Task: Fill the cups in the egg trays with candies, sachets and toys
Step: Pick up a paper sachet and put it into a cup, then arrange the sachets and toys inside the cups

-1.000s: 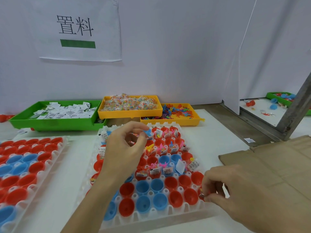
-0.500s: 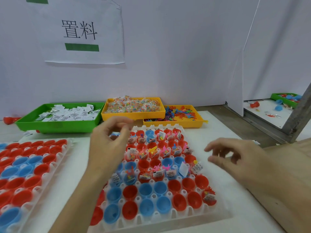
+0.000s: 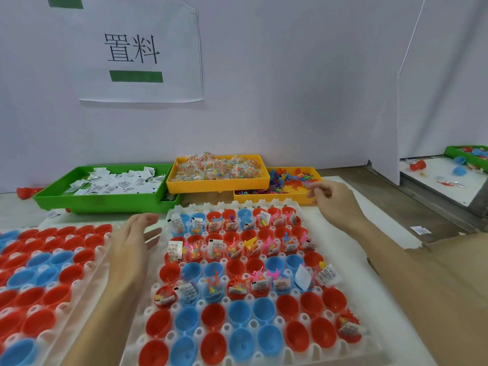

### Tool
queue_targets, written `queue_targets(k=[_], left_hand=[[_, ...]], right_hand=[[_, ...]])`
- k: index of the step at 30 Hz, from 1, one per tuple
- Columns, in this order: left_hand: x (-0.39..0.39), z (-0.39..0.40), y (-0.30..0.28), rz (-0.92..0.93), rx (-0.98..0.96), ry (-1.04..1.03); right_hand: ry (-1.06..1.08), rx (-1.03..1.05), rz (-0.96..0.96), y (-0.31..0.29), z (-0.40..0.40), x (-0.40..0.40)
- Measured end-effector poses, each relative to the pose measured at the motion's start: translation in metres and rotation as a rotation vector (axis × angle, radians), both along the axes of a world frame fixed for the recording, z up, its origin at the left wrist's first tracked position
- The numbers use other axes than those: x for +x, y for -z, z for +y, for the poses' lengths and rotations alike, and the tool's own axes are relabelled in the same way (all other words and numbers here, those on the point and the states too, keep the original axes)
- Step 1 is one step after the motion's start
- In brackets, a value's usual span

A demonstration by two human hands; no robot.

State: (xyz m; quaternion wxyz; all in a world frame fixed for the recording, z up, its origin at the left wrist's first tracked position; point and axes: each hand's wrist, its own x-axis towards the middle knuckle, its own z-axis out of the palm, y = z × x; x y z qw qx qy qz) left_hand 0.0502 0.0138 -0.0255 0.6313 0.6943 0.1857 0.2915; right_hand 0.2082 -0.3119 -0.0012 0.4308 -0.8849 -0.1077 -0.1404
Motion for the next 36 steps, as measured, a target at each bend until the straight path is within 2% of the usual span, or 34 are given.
queue_targets(k=[5, 14, 27, 36], left_hand=[[0.009, 0.0, 0.006, -0.042, 0.054, -0.051], [0.012, 0.006, 0.011, -0.081, 0.029, -0.094], [0.009, 0.003, 0.009, -0.084, 0.081, -0.092], [0.01, 0.003, 0.009, -0.065, 0.071, -0.083]], right_hand=[[0.009, -0.161, -0.064, -0.011, 0.02, 0.04], [-0.077, -0.555, 0.152, -0.003, 0.039, 0.105], [0.1, -0.474, 0.096, -0.001, 0.042, 0.11], [0.171, -0.576, 0.15, -0.002, 0.035, 0.113]])
